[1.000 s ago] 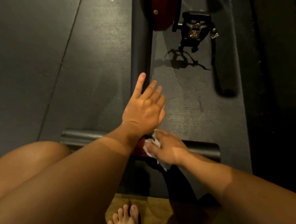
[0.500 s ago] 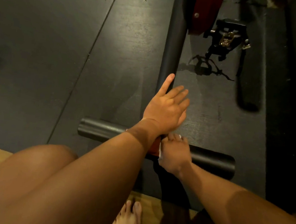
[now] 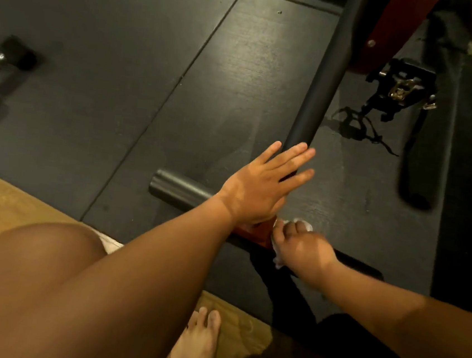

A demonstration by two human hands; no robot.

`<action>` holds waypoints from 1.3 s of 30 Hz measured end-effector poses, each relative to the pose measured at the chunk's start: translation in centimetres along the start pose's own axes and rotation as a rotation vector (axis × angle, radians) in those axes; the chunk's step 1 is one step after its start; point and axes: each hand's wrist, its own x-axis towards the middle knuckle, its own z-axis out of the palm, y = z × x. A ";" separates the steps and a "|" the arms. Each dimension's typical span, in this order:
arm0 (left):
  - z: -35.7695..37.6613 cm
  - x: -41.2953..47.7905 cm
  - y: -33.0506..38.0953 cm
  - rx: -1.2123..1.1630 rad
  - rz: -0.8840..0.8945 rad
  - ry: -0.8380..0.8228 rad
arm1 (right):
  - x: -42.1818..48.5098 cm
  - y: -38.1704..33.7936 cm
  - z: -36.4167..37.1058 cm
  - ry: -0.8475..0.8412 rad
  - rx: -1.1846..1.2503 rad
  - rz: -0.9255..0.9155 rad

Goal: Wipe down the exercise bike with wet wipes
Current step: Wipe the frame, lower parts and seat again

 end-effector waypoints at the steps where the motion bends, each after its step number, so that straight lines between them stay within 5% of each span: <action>1: 0.1 -0.6 -0.4 -0.046 -0.035 0.024 | -0.7 -0.8 -1.3 0.038 -0.038 0.022; 4: 0.2 -3.1 -2.3 -0.163 -0.209 0.022 | -1.9 -2.4 -5.3 0.159 0.207 -0.147; 9: -1.3 -7.9 -5.9 -0.280 -0.844 -0.002 | 2.9 -3.7 -13.3 0.615 0.403 -0.176; 13: -1.2 -12.2 -5.7 -0.357 -1.258 0.058 | 10.3 -7.6 -10.4 0.405 0.602 -0.225; 17: 0.5 -17.2 -3.0 -0.411 -1.279 -0.123 | 13.6 -11.1 -4.8 0.257 0.415 0.016; 21: 1.2 -19.0 -1.0 -0.473 -1.318 -0.142 | 16.5 -13.2 -7.9 0.195 0.434 -0.072; 28: 0.1 -19.4 -1.5 -0.463 -1.321 -0.088 | 19.7 -15.8 -10.8 0.364 0.429 -0.127; 33: 0.2 -18.5 -1.9 -0.502 -1.478 -0.091 | 16.6 -12.8 -9.4 0.123 0.522 0.033; 39: -2.8 -8.5 -4.7 -0.563 -1.261 0.046 | 11.7 -10.4 -8.8 -0.091 0.145 -0.079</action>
